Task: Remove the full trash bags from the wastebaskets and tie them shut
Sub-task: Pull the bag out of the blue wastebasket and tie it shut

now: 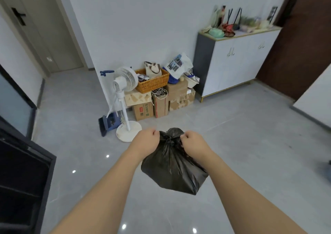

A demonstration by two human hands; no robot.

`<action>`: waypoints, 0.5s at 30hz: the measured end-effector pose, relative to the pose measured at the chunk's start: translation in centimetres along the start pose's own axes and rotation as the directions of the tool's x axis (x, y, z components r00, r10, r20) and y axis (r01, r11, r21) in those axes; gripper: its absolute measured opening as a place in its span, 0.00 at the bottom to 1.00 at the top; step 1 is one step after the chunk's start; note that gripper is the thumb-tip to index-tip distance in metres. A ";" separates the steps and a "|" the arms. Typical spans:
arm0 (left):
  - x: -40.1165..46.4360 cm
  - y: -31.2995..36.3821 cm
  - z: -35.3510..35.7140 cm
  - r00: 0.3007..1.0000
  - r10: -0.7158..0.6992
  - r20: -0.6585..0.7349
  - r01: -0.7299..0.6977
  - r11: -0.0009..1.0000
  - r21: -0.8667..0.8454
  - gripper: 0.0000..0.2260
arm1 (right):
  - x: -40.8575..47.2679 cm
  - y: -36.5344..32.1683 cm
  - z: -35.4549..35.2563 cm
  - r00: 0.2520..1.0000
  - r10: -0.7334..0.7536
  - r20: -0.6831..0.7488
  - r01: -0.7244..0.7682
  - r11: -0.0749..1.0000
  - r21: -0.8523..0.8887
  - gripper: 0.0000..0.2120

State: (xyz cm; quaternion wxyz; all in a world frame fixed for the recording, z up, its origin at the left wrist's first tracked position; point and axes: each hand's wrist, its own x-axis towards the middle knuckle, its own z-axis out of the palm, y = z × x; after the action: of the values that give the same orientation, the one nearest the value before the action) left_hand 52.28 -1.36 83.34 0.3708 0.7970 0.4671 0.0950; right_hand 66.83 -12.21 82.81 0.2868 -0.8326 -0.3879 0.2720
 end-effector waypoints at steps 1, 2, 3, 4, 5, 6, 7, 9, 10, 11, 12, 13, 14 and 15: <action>0.1 0.8 0.5 1.000 0.010 0.029 -0.009 0.999 -0.036 0.15 | -0.3 0.4 -0.7 0.999 0.033 -0.043 -0.034 0.999 -0.017 0.15; 0.3 1.6 1.0 0.998 0.023 0.059 -0.019 0.997 -0.071 0.15 | -0.7 0.7 -1.6 0.994 0.067 -0.090 -0.070 0.997 -0.025 0.15; 0.5 2.5 1.7 0.996 0.037 0.085 -0.028 0.993 -0.111 0.15 | -1.2 1.2 -2.4 0.987 0.095 -0.132 -0.098 0.995 -0.016 0.14; 0.7 3.4 2.5 0.993 0.050 0.106 -0.033 0.987 -0.154 0.15 | -1.6 1.7 -3.3 0.979 0.118 -0.168 -0.119 0.993 0.002 0.14; 0.8 4.5 3.5 0.991 0.060 0.123 -0.035 0.980 -0.194 0.14 | -2.1 2.3 -4.3 0.970 0.139 -0.199 -0.138 0.990 0.021 0.13; 1.0 5.6 4.5 0.988 0.070 0.136 -0.038 0.974 -0.225 0.15 | -2.5 3.0 -5.4 0.960 0.162 -0.230 -0.159 0.987 0.035 0.13; 1.2 6.7 5.7 0.986 0.085 0.146 -0.048 0.969 -0.243 0.15 | -3.0 3.8 -6.5 0.947 0.187 -0.260 -0.182 0.982 0.043 0.14; 1.6 9.0 8.2 0.976 0.135 0.170 -0.091 0.966 -0.241 0.15 | -4.0 5.5 -8.9 0.921 0.230 -0.313 -0.228 0.973 0.043 0.15; 1.9 10.3 9.5 0.967 0.162 0.195 -0.114 0.965 -0.236 0.15 | -4.5 6.6 -10.3 0.908 0.248 -0.337 -0.247 0.968 0.048 0.15; 2.1 11.8 10.8 0.956 0.189 0.227 -0.134 0.962 -0.236 0.15 | -5.0 7.8 -11.6 0.895 0.263 -0.360 -0.262 0.964 0.052 0.15; 2.4 13.3 12.1 0.941 0.213 0.263 -0.149 0.958 -0.244 0.15 | -5.5 9.0 -13.1 0.882 0.279 -0.379 -0.281 0.958 0.051 0.15; 2.6 14.9 13.4 0.925 0.240 0.295 -0.164 0.952 -0.259 0.15 | -6.0 10.2 -14.6 0.869 0.299 -0.395 -0.305 0.951 0.051 0.15; 2.7 16.7 14.7 0.908 0.269 0.321 -0.180 0.943 -0.280 0.14 | -6.6 11.5 -16.1 0.854 0.318 -0.411 -0.324 0.944 0.058 0.14; 2.7 18.5 16.0 0.892 0.300 0.339 -0.198 0.932 -0.303 0.14 | -7.2 12.9 -17.7 0.838 0.332 -0.433 -0.338 0.939 0.067 0.13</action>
State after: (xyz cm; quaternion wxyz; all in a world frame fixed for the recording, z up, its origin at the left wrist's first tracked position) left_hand 74.20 -12.54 84.09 0.5399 0.7982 0.2631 0.0466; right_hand 81.13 -29.56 87.78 0.3095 -0.9289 -0.1635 0.1214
